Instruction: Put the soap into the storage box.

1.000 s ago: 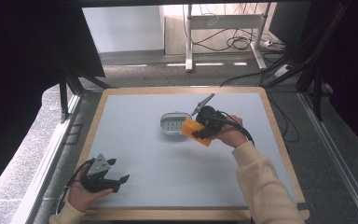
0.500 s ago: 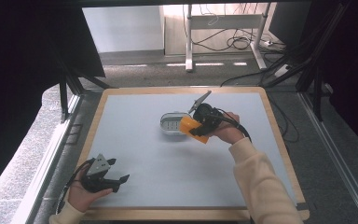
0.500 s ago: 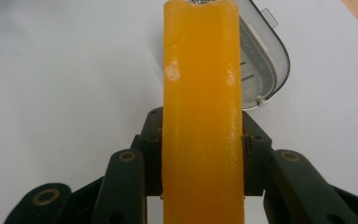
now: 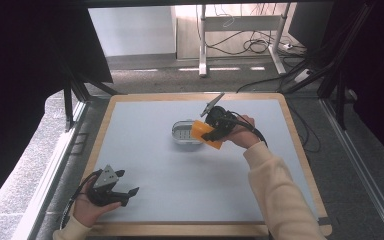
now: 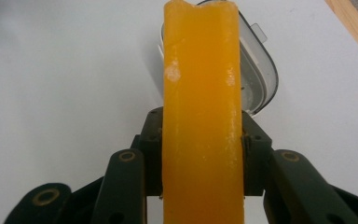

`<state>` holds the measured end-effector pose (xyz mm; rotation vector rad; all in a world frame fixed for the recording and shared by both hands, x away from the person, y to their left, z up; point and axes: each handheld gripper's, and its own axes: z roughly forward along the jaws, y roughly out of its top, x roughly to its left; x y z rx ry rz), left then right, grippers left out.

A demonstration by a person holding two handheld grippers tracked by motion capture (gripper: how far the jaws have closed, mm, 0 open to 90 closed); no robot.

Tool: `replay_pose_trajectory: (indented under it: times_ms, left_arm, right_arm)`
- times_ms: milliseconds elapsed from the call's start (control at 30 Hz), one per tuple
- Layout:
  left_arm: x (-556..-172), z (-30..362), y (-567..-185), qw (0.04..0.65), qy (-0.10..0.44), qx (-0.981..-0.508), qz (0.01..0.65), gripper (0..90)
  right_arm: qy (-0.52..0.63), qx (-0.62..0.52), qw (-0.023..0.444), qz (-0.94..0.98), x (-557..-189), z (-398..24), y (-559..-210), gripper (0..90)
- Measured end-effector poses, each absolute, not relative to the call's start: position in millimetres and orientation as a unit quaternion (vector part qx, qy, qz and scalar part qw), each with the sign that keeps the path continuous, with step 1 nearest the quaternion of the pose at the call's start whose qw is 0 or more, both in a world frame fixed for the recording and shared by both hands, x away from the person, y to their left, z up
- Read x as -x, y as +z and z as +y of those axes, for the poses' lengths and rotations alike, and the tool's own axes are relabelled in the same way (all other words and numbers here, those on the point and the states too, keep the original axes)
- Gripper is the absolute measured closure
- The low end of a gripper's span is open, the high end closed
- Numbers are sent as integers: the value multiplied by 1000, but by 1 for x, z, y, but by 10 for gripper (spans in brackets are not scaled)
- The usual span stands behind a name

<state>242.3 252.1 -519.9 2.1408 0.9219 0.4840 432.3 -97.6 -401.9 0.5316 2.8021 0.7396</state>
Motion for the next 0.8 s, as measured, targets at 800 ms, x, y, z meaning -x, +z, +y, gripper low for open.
replay_pose_trajectory:
  times_ms: [800]
  left_arm:
    - [-243,253,-521,373,186,-835,359,197]
  right_arm:
    - [254,-164,92,949,-462,-78,-403,615]
